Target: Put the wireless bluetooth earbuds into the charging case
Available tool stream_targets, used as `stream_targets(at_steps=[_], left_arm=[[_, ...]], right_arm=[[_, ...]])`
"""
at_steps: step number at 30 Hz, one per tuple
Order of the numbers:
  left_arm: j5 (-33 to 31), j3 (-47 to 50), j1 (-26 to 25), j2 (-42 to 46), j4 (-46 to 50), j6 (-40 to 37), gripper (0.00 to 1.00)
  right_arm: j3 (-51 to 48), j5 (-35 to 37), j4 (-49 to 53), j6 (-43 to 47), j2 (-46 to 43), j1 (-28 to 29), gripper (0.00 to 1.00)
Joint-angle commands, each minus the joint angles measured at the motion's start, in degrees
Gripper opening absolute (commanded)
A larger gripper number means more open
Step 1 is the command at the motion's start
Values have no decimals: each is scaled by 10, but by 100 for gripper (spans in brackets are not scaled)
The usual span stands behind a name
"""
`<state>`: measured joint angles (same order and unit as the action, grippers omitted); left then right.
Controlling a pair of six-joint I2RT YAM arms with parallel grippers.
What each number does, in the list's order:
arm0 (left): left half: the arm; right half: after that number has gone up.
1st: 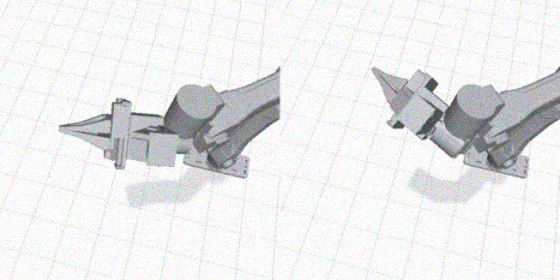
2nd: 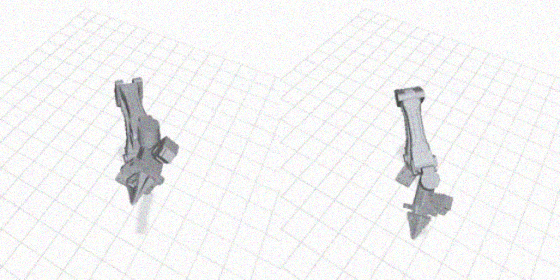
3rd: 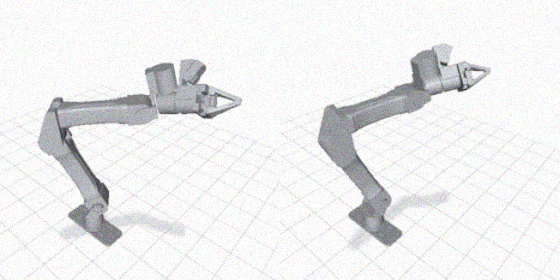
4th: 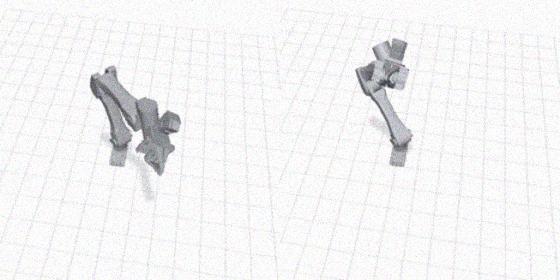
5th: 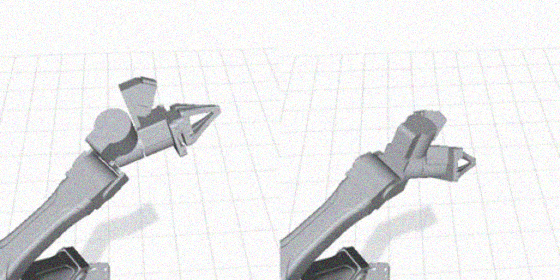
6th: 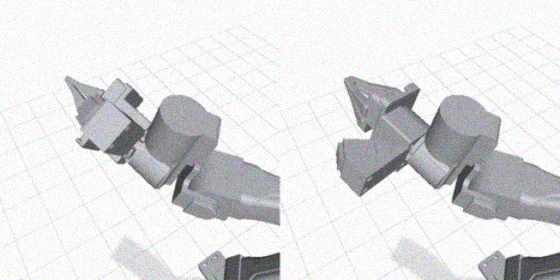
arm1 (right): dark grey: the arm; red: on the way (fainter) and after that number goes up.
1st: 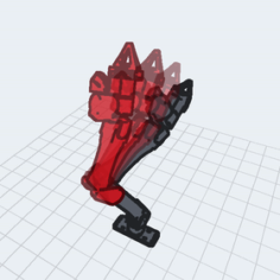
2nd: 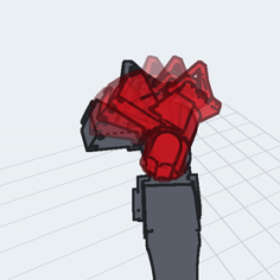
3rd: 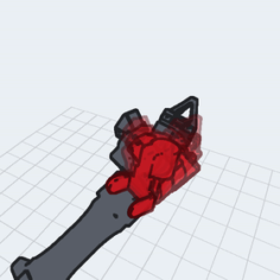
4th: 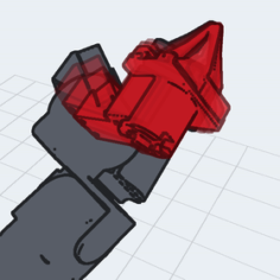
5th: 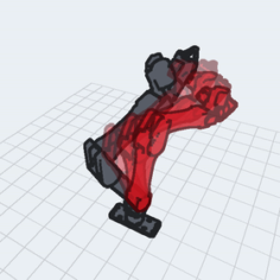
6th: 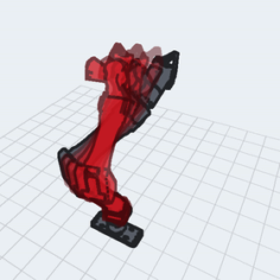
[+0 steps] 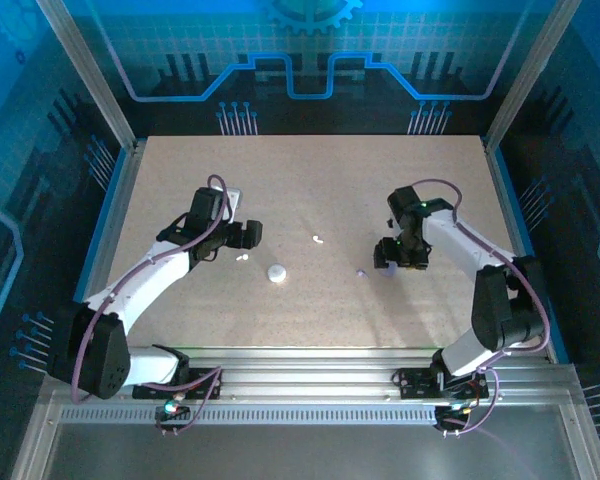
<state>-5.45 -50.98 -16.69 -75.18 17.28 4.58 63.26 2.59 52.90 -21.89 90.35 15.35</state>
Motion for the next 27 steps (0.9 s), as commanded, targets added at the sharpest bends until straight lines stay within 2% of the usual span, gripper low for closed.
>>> stream_targets(at_steps=[1, 15, 27], left_arm=[[14, -14, -2, -5, 9, 10, 97], [12, -20, -2, -14, 12, 1, 98], [24, -33, -2, -29, 16, 0, 99]], right_arm=[[20, 6, 5, -5, 25, 3, 69], [43, 7, -17, -11, 114, 1, 67], [52, 1, -39, -11, 150, 0, 59]])
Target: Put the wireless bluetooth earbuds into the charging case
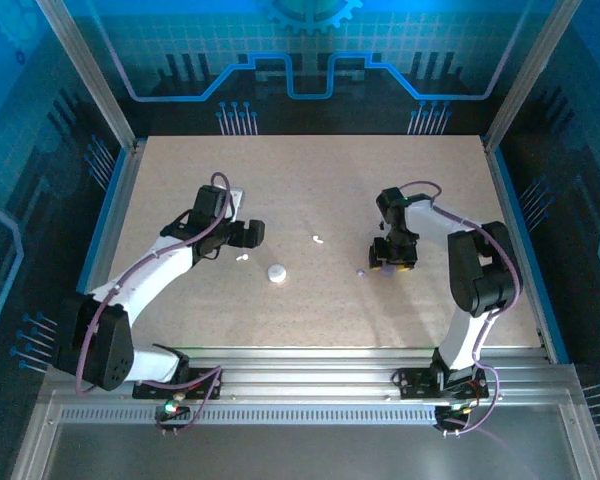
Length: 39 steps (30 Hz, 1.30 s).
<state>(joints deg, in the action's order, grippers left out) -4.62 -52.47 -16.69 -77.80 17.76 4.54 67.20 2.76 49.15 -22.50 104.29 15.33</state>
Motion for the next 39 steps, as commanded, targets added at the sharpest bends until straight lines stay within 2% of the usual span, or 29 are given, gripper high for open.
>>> stream_targets(at_steps=[1, 9, 14, 21, 27, 33, 39], left_arm=[[17, -18, -2, -2, 11, 0, 99], [26, -22, -2, -9, 11, -1, 99], [26, -25, -2, -13, 14, 1, 99], [33, -33, -2, -10, 27, 4, 99], [67, -28, -3, 25, 26, 17, 98], [113, -22, -19, 86, 20, 24, 96], [185, -23, -33, 120, -7, 30, 95]], right_arm=[[14, -1, -2, -4, 13, -1, 59], [13, -4, -12, 1, 29, -5, 57], [8, -8, -12, 5, 31, -6, 48], [-1, 2, -21, 13, 0, -5, 45], [-31, 18, -43, 29, -128, 22, 45], [-72, 63, -103, 102, -310, 110, 45], [-152, 1, -248, 200, -461, 171, 43]])
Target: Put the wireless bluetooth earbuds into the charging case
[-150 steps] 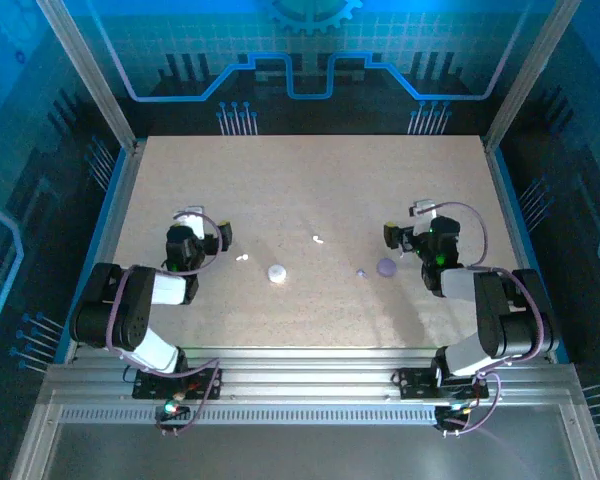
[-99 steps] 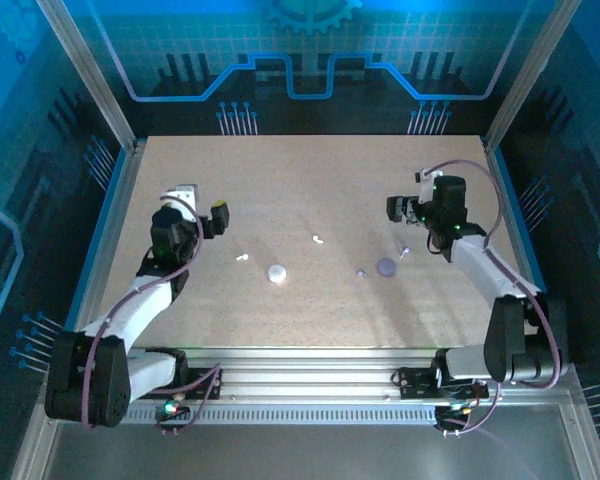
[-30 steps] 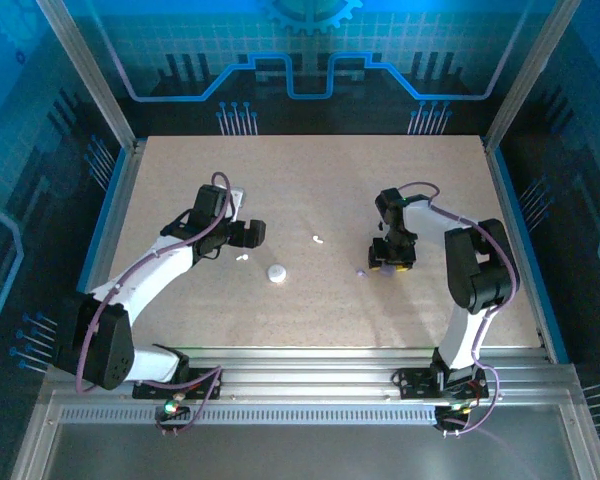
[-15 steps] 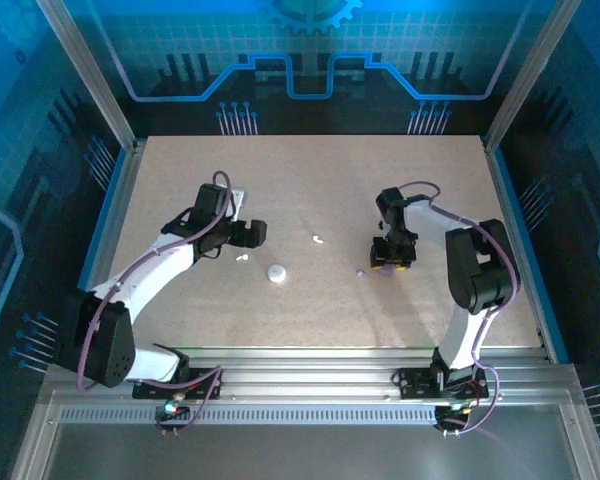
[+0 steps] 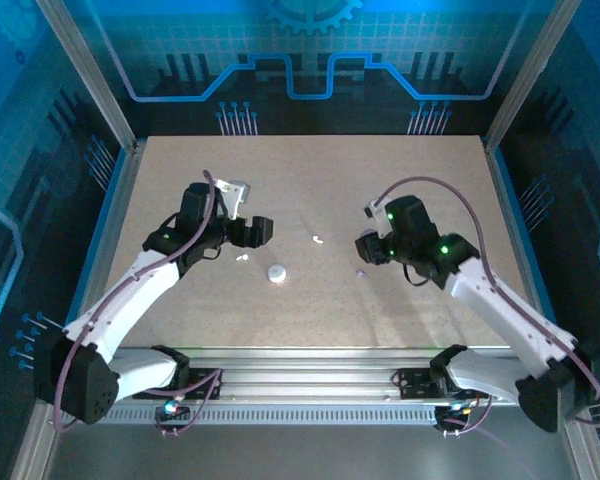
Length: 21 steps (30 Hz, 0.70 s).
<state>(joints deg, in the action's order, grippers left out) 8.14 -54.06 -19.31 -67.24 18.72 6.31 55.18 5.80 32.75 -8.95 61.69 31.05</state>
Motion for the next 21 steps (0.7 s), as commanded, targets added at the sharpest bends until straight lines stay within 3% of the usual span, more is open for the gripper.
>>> stream_targets(at_steps=[1, 6, 10, 16, 21], left_arm=[[66, -6, -8, 16, -23, 12, 95], [95, 16, -23, 35, -79, 0, 92], [144, 38, -44, 56, -137, -12, 91], [169, 73, -88, 82, -206, -16, 85], [177, 103, -118, 82, -250, 11, 81]], right_arm=[[-43, -48, -111, 78, -53, 17, 43], [-106, -130, -233, 189, -99, 23, 43], [-108, -182, -255, 318, -85, 46, 43], [-88, -144, -269, 477, -38, 105, 40], [-78, -127, -300, 521, -8, 128, 40]])
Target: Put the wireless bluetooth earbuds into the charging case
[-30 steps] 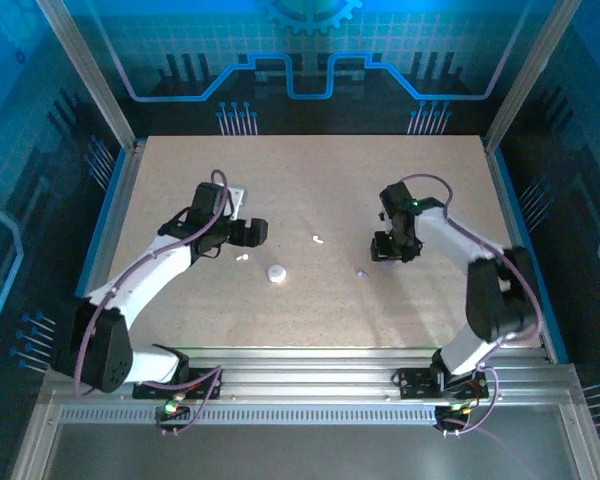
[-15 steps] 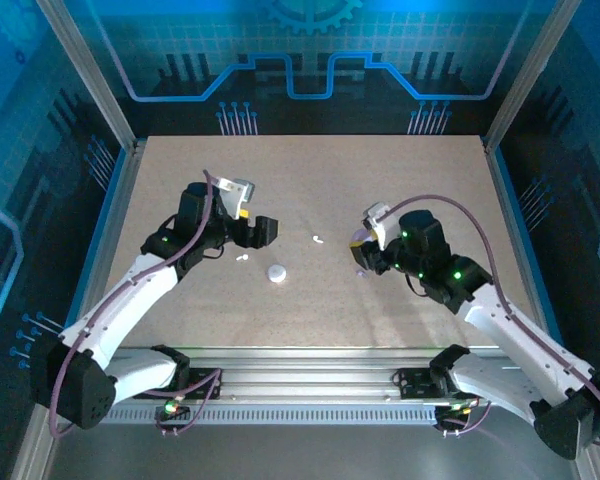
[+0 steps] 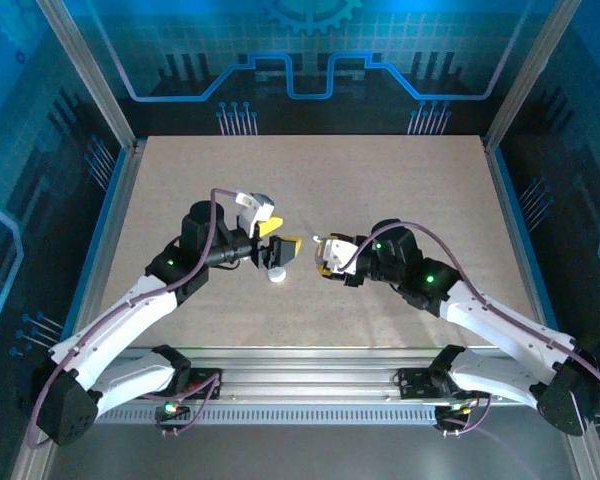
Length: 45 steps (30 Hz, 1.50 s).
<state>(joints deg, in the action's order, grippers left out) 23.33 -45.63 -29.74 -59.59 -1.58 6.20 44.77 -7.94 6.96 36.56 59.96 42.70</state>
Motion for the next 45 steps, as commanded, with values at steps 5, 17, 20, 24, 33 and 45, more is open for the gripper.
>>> stream_targets(at_steps=[5, 17, 20, 24, 33, 45], left_arm=[[21, 29, -36, -3, -55, 9, 79], [-32, -6, -82, -63, -58, 90, 68], [-47, -7, -83, -63, -61, 110, 64], [-74, -3, -83, -57, -72, 134, 60], [-86, 17, -83, -26, -109, 158, 70], [-99, 1, -83, -36, -88, 168, 57]], right_arm=[[36, 22, -71, 52, 26, 16, 40], [21, 64, -103, 5, 31, 24, 41], [21, 69, -97, 12, 30, 27, 41], [16, 74, -94, 26, 32, 29, 41], [-8, 79, -116, 26, 27, 28, 41], [-15, 71, -126, 20, 17, 28, 41]])
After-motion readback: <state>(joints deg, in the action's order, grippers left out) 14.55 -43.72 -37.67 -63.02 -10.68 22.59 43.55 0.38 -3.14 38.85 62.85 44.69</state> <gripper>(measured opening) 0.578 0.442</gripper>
